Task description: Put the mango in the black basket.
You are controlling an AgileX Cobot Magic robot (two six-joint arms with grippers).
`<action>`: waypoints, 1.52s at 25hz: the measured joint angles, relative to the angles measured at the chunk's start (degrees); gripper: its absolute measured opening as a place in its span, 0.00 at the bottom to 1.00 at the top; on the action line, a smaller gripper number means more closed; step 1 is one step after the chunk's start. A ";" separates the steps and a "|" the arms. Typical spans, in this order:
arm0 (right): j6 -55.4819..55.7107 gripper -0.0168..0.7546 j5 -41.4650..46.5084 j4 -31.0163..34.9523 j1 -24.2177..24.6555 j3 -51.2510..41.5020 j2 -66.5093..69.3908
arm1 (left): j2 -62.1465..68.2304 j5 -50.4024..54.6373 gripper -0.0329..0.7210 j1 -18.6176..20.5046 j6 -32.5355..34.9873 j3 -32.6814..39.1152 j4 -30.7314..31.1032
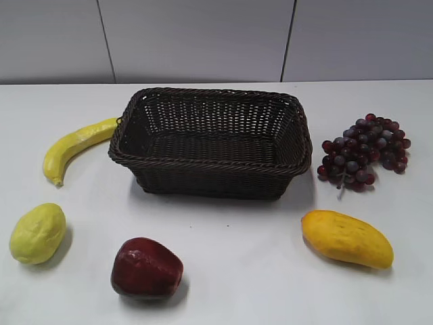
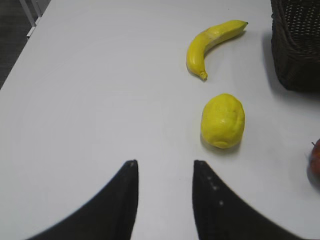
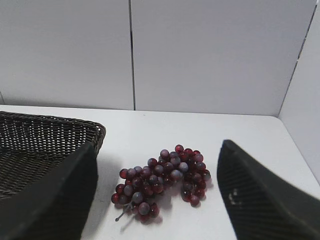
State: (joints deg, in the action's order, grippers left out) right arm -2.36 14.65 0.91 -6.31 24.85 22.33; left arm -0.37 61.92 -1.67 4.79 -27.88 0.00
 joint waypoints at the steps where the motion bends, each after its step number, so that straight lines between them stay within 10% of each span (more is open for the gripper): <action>1: 0.00 0.76 -1.79 0.00 0.00 0.06 3.33 | 0.00 0.00 0.40 0.00 0.00 0.00 0.00; 13: -3.32 0.76 12.44 1.22 0.00 16.40 41.02 | 0.00 0.00 0.40 0.00 0.00 0.00 0.00; 22: -27.85 0.79 24.12 17.22 -6.22 24.36 58.15 | 0.00 0.00 0.40 0.00 0.00 0.00 0.00; 29: -32.86 0.88 23.56 8.43 -16.19 24.46 66.47 | 0.00 0.00 0.40 0.00 0.00 0.00 0.00; 38: -32.48 0.90 19.18 2.19 -16.79 24.57 75.57 | 0.00 0.00 0.40 0.00 0.00 0.00 0.00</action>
State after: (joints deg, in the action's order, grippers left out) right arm -34.84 33.83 3.10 -23.09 49.42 97.91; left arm -0.37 61.92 -1.67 4.79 -27.88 0.00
